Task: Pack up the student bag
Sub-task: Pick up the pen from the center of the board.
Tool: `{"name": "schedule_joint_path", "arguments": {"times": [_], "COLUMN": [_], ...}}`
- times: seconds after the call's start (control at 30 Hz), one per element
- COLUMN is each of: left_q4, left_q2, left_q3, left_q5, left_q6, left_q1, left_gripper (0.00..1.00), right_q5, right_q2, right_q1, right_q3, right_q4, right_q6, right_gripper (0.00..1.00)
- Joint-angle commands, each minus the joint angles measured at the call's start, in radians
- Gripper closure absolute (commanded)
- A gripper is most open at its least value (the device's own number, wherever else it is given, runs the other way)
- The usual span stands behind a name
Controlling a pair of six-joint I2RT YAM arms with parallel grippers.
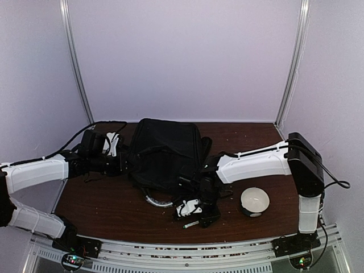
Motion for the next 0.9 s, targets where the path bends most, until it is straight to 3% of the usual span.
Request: {"name": "schedule_joint_path", "arguments": {"times": [0.0,0.47,0.7,0.87], "left_q4": [0.105,0.099,0.103,0.106], "left_q2": [-0.002,-0.006,0.000,-0.001], "left_q3": [0.058,0.054,0.054,0.055], "left_q5": [0.057,0.050,0.057,0.057], "left_q6": [0.037,0.045,0.047,0.048], "left_q1": [-0.005,-0.005,-0.004,-0.005], "left_gripper": [1.00,1.00,1.00,1.00], "right_q5": [0.030,0.199,0.136,0.101], "right_q2": [-0.043,-0.080,-0.102,-0.133], "right_q1": [0.013,0.069,0.070,0.070], "right_q3": [-0.058,-0.143,-0.085,0.034], "right_q4": [0.154,0.239,0.167,0.082], "right_q6": [0.074,0.057,0.097,0.109], "right_gripper": [0.60,0.69,0.88,0.94]}}
